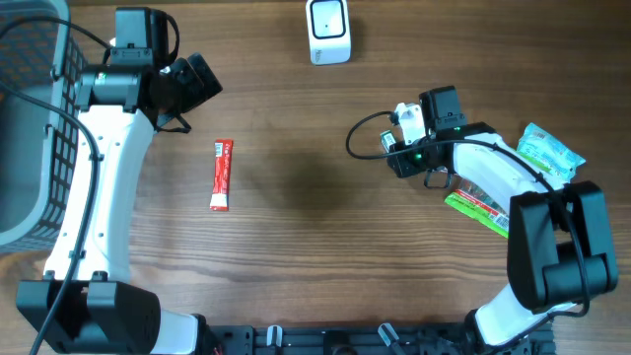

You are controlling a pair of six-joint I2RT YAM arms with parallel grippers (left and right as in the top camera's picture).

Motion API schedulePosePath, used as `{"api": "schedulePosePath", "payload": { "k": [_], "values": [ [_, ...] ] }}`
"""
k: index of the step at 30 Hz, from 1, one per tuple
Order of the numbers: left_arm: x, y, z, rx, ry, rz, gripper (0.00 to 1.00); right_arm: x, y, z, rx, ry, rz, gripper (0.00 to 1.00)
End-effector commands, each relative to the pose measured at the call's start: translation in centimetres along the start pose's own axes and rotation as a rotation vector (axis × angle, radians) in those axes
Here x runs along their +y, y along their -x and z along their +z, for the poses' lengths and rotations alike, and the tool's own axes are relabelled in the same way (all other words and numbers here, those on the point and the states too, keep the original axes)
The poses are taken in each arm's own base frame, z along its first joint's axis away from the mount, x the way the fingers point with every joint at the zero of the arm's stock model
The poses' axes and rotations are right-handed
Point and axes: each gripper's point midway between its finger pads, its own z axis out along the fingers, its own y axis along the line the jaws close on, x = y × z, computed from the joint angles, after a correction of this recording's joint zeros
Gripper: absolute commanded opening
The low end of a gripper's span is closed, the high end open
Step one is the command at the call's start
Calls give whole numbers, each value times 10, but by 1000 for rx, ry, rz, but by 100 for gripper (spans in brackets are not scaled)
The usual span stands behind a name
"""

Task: Scan the item barcode
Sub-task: 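Hold the green box above the table, turning its barcode side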

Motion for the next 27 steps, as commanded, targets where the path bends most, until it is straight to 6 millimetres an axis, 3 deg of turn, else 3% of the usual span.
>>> {"api": "schedulePosePath", "payload": {
  "k": [1, 3, 10, 14, 16, 22, 27],
  "values": [
    [2, 1, -1, -5, 3, 0, 100, -1, 3, 3, -1, -9, 118, 39],
    [2, 1, -1, -5, 3, 0, 100, 2, 4, 3, -5, 11, 120, 27],
    [2, 1, -1, -5, 3, 0, 100, -10, 27, -34, -98, -113, 98, 19],
    [2, 1, -1, -5, 3, 0, 100, -43, 16, -55, -71, -461, 112, 17],
    [2, 1, -1, -5, 3, 0, 100, -49, 13, -62, -82, -602, 120, 17],
    [2, 1, -1, -5, 3, 0, 100, -28, 4, -70, -179, -982, 40, 18],
    [2, 1, -1, -5, 3, 0, 100, 0, -1, -31, -131, -1113, -245, 19]
  ]
}}
